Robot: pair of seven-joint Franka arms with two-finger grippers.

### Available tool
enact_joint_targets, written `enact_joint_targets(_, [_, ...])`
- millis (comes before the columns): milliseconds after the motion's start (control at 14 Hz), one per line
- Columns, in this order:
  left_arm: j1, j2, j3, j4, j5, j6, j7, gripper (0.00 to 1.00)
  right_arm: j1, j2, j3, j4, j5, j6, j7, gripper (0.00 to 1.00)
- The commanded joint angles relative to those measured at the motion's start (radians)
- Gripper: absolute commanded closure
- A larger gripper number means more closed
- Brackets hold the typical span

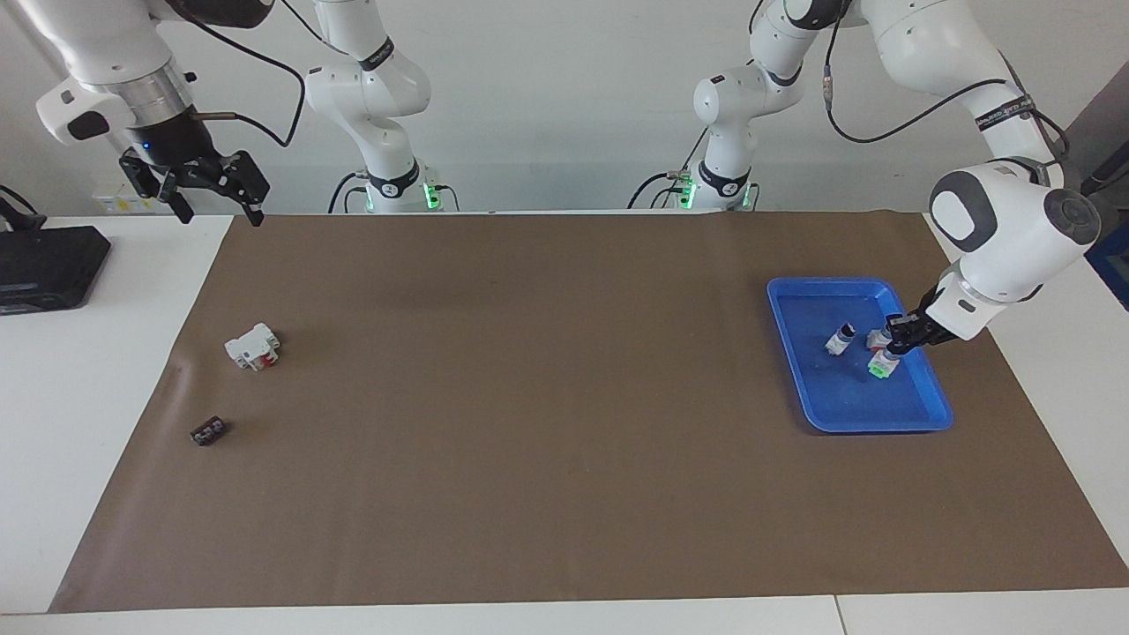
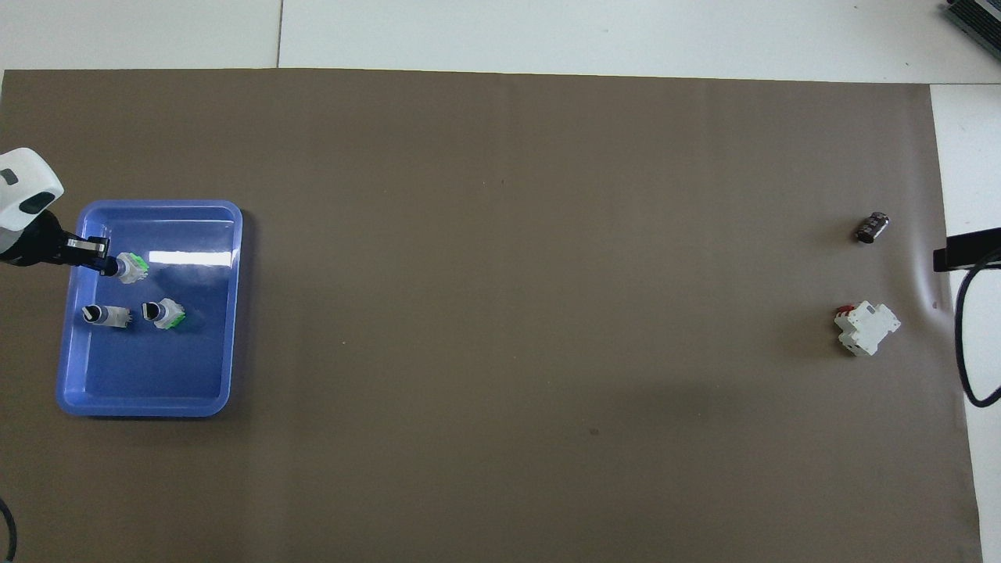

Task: Turn and place switch with both arms
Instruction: 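Lower the switch into the blue tray with the left gripper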

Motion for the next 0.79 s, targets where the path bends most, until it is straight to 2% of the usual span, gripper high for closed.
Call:
enact_joint_targets(0, [0.0, 0.042, 0.006, 0.036, 0.021, -0.031, -0.016, 1.0, 0.01, -0.002, -0.005, -0.002, 0.002, 0.004, 0.023, 0.0])
enact_joint_targets(286, [-0.003, 0.048, 0.006, 0.036, 0.019, -0.043, -0.018, 1.0, -0.048, 0.005, 0.013, 0.016, 0.05, -0.046, 0.019, 0.0])
enact_joint_targets(500, [-0.007, 0.05, 0.006, 0.047, 0.021, -0.048, -0.018, 1.0, -0.048, 0.004, 0.03, 0.016, 0.035, -0.045, 0.017, 0.0])
enact_joint_targets(643, [-0.013, 0.056, 0.006, 0.077, 0.021, -0.074, -0.018, 0.78, -0.047, 0.004, 0.028, 0.016, 0.032, -0.046, 0.006, 0.0])
enact_joint_targets(714, [-0.015, 0.067, 0.006, 0.099, 0.021, -0.09, -0.018, 0.73, -0.045, 0.004, 0.03, 0.016, 0.029, -0.046, 0.006, 0.0])
